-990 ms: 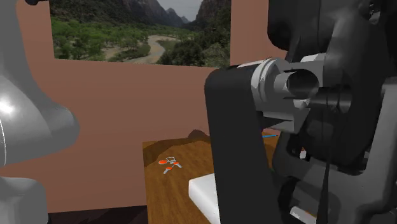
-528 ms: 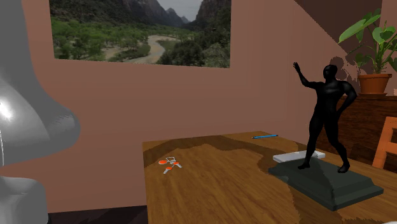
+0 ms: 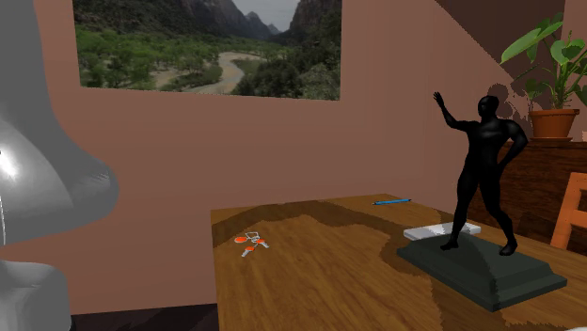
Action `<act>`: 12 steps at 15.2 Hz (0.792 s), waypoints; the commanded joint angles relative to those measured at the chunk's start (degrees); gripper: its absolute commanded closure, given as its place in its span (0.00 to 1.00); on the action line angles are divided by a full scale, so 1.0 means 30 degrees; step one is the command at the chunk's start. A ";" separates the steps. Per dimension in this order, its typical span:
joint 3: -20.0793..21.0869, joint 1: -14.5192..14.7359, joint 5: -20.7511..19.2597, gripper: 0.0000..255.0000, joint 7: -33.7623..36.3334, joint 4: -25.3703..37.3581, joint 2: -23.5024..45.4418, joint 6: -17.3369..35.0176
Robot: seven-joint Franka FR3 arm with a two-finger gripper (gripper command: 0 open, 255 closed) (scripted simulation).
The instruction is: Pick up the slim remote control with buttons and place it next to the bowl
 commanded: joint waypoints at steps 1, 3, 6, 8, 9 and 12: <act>-0.0004 -0.0004 -0.0007 1.00 0.0005 -0.0387 0.0140 0.0543; -0.0005 -0.0005 -0.0014 1.00 0.0017 -0.0711 0.0306 0.1033; -0.0007 -0.0006 -0.0027 1.00 0.0035 -0.1165 0.0583 0.1764; -0.0009 -0.0007 -0.0036 1.00 0.0048 -0.1447 0.0786 0.2249; -0.0009 -0.0007 -0.0041 1.00 0.0055 -0.1582 0.0894 0.2492; -0.0012 -0.0007 -0.0056 1.00 0.0075 -0.1961 0.1237 0.3215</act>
